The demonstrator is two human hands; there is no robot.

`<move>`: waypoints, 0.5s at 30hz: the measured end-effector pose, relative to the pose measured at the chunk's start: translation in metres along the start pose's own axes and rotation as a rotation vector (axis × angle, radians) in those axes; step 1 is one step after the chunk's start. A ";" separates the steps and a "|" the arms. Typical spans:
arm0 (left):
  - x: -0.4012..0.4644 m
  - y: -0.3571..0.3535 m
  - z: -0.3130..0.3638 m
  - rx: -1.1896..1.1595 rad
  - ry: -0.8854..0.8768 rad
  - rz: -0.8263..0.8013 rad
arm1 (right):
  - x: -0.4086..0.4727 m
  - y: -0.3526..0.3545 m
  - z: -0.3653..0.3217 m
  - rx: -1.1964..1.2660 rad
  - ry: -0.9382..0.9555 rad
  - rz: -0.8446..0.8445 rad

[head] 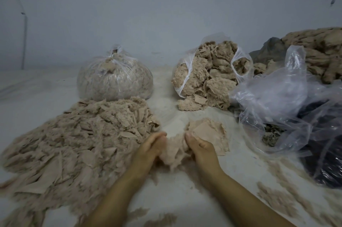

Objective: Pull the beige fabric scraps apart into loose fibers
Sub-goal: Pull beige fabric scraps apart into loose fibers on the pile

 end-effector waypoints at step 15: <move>0.000 -0.012 -0.001 0.294 -0.127 0.050 | -0.002 -0.006 0.004 -0.137 -0.040 -0.004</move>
Point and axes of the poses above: each hand's wrist, its own x-axis towards the middle knuckle, its own y-axis out of the back of the hand, z = x × y, the point moved 2 cm from there along x, towards the middle knuckle, and after that the axes turned 9 degrees about -y, right-handed, at the moved point
